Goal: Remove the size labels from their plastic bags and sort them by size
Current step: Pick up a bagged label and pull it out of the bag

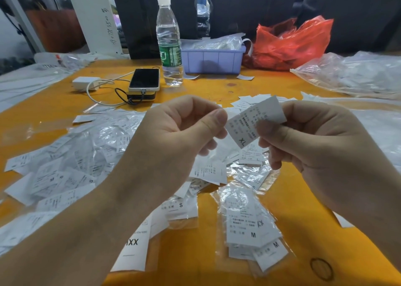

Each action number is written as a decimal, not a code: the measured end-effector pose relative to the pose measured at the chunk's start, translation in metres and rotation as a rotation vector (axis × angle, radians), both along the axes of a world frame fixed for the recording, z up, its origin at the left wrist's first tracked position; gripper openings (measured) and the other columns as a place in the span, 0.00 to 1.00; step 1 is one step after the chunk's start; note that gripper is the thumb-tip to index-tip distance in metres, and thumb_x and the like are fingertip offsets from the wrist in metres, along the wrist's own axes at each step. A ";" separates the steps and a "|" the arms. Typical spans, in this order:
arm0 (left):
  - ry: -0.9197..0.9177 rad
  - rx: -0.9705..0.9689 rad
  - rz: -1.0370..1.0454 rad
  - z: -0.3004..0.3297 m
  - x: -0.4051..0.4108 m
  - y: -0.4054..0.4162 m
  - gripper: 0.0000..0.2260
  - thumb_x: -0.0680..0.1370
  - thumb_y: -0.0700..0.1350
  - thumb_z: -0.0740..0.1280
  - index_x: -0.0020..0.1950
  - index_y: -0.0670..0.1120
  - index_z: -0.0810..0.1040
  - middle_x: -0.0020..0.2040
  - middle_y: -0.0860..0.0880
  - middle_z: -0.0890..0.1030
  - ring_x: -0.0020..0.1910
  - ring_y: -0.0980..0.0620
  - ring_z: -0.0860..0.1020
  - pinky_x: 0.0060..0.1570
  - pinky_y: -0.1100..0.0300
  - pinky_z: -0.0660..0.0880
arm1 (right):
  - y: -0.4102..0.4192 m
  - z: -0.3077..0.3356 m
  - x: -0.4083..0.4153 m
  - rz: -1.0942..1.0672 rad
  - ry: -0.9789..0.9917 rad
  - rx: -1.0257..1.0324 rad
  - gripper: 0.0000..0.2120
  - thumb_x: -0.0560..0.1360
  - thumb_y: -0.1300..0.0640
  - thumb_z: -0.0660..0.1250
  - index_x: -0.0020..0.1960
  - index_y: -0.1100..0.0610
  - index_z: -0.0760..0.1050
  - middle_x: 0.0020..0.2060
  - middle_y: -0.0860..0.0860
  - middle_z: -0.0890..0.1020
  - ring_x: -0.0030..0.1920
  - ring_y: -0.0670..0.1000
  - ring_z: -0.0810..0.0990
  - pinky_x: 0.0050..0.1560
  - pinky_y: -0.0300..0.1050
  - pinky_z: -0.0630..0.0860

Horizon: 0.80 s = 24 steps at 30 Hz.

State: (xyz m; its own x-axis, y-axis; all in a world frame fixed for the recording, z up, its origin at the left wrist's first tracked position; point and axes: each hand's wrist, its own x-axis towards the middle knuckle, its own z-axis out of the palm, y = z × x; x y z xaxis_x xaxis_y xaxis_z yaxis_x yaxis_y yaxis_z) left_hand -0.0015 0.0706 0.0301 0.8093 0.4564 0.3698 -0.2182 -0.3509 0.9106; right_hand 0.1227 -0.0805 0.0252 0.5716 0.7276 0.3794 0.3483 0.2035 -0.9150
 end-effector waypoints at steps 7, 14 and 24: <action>0.030 -0.010 -0.030 -0.003 0.002 0.002 0.09 0.73 0.52 0.68 0.45 0.49 0.83 0.38 0.51 0.85 0.34 0.56 0.80 0.36 0.64 0.79 | 0.001 -0.003 -0.004 -0.025 0.026 0.022 0.05 0.69 0.56 0.70 0.41 0.51 0.85 0.29 0.51 0.81 0.27 0.48 0.74 0.30 0.42 0.74; 0.083 0.049 -0.079 -0.004 0.002 0.000 0.05 0.71 0.49 0.71 0.45 0.51 0.83 0.41 0.55 0.85 0.36 0.59 0.80 0.36 0.64 0.79 | 0.000 -0.003 -0.005 -0.048 0.054 0.028 0.05 0.69 0.56 0.70 0.42 0.55 0.84 0.30 0.52 0.81 0.27 0.48 0.74 0.30 0.41 0.73; 0.054 -0.009 -0.039 -0.002 0.001 0.001 0.08 0.72 0.54 0.71 0.43 0.50 0.84 0.39 0.51 0.85 0.34 0.56 0.80 0.36 0.64 0.79 | -0.001 0.001 -0.004 -0.018 0.002 0.007 0.06 0.68 0.58 0.69 0.41 0.53 0.85 0.28 0.52 0.80 0.26 0.48 0.73 0.29 0.42 0.73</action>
State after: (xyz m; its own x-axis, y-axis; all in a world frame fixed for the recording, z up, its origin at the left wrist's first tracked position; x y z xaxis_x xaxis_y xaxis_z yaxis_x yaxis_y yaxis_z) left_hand -0.0005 0.0718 0.0277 0.8451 0.4275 0.3209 -0.1815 -0.3351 0.9245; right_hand 0.1189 -0.0818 0.0264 0.5852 0.7144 0.3836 0.3505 0.2037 -0.9141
